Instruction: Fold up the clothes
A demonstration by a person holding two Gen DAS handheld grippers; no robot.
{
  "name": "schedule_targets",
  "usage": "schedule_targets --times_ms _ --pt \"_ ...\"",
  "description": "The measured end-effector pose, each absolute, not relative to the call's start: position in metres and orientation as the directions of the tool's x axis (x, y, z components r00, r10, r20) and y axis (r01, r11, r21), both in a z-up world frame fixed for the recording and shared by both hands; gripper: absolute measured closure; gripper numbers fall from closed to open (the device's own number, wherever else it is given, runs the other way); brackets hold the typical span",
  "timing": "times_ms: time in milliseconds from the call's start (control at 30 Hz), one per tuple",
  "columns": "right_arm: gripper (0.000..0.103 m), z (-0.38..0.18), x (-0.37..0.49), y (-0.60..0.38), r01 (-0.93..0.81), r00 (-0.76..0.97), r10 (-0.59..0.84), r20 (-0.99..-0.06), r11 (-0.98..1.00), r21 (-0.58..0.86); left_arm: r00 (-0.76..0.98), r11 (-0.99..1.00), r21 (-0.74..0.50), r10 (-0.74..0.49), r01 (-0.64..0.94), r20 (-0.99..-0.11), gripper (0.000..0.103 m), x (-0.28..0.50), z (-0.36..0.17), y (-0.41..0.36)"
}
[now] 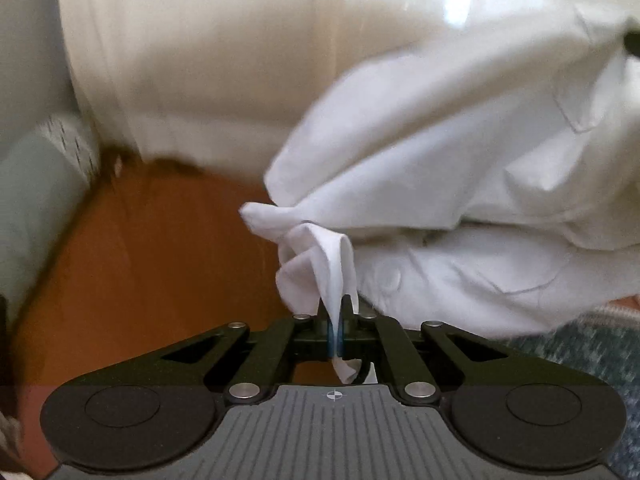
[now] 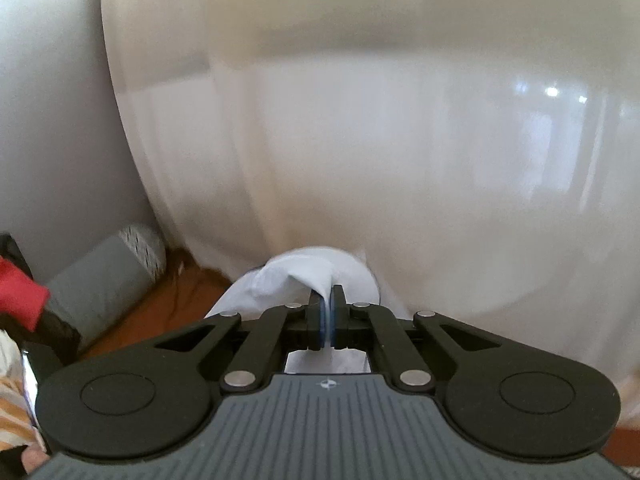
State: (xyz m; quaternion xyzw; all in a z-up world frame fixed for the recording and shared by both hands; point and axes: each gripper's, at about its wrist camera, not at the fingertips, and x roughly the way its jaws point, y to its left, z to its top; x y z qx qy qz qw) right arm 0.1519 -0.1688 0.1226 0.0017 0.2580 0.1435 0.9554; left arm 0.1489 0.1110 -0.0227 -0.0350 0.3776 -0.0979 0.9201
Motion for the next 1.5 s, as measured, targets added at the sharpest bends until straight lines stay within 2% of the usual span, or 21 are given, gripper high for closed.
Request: schedule_targets --times_ms 167,300,467,600,700,833,967,1067,1100,1133,1200,1233,1267,1300,1333,1400,1500 --pt "0.101 0.180 0.113 -0.212 -0.239 0.882 0.236 -0.407 0.970 0.045 0.765 0.958 -0.169 -0.285 0.230 -0.577 0.103 0.119 0.042 0.099" --pt "0.101 0.212 0.062 -0.268 -0.178 0.914 0.186 -0.360 0.982 0.057 0.756 0.923 -0.195 -0.383 0.331 -0.531 0.103 0.085 0.070 0.079" --pt "0.101 0.218 -0.019 -0.347 -0.035 0.939 0.053 -0.341 0.998 0.060 0.681 0.872 -0.246 -0.485 0.423 -0.548 0.103 0.057 0.069 0.049" --pt "0.101 0.194 -0.089 -0.416 0.150 0.923 -0.112 -0.368 0.986 0.076 0.646 0.870 -0.230 -0.480 0.435 -0.594 0.103 0.033 0.047 0.024" --pt "0.101 0.150 -0.133 -0.467 0.312 0.864 -0.235 -0.445 0.944 0.107 0.597 0.884 -0.222 -0.446 0.411 -0.667 0.103 0.020 0.014 0.010" --pt "0.101 0.062 -0.188 -0.549 0.514 0.701 -0.331 -0.631 0.848 0.126 0.506 0.907 -0.191 -0.373 0.374 -0.778 0.103 0.010 -0.041 -0.006" --pt "0.100 -0.041 -0.217 -0.593 0.607 0.499 -0.320 -0.805 0.792 0.061 0.411 0.921 -0.158 -0.306 0.355 -0.859 0.103 -0.008 -0.079 -0.027" --pt "0.100 -0.106 -0.218 -0.588 0.593 0.392 -0.269 -0.879 0.805 0.018 0.367 0.928 -0.115 -0.251 0.354 -0.896 0.102 -0.025 -0.095 -0.047" --pt "0.100 -0.120 -0.221 -0.589 0.583 0.369 -0.241 -0.898 0.812 0.022 0.360 0.929 -0.098 -0.233 0.357 -0.903 0.096 -0.029 -0.096 -0.054" --pt "0.100 -0.128 -0.225 -0.594 0.576 0.356 -0.213 -0.910 0.817 0.034 0.362 0.929 -0.085 -0.222 0.359 -0.905 0.078 -0.034 -0.094 -0.058" --pt "0.093 -0.128 -0.229 -0.605 0.562 0.355 -0.197 -0.914 0.826 0.040 0.381 0.934 -0.056 -0.198 0.353 -0.903 0.073 -0.044 -0.083 -0.064" --pt "0.089 -0.125 -0.230 -0.611 0.556 0.360 -0.198 -0.912 0.830 0.039 0.396 0.938 -0.047 -0.190 0.343 -0.898 0.062 -0.051 -0.078 -0.064" --pt "0.080 -0.122 -0.232 -0.617 0.549 0.365 -0.199 -0.910 0.835 0.038 0.408 0.943 -0.044 -0.185 0.331 -0.894 0.049 -0.055 -0.071 -0.062" --pt "0.072 -0.116 -0.234 -0.621 0.543 0.374 -0.210 -0.903 0.839 0.029 0.423 0.949 -0.044 -0.181 0.314 -0.888 0.045 -0.060 -0.063 -0.059" --pt "0.069 -0.108 -0.237 -0.624 0.538 0.388 -0.238 -0.891 0.843 0.009 0.437 0.947 -0.040 -0.184 0.318 -0.881 0.044 -0.060 -0.058 -0.063" --pt "0.067 -0.085 -0.238 -0.632 0.527 0.436 -0.272 -0.858 0.850 -0.002 0.463 0.942 -0.029 -0.191 0.334 -0.865 0.044 -0.060 -0.049 -0.073" --pt "0.065 -0.045 -0.231 -0.629 0.468 0.568 -0.222 -0.793 0.880 0.089 0.502 0.934 -0.011 -0.202 0.357 -0.841 0.039 -0.058 -0.035 -0.088"
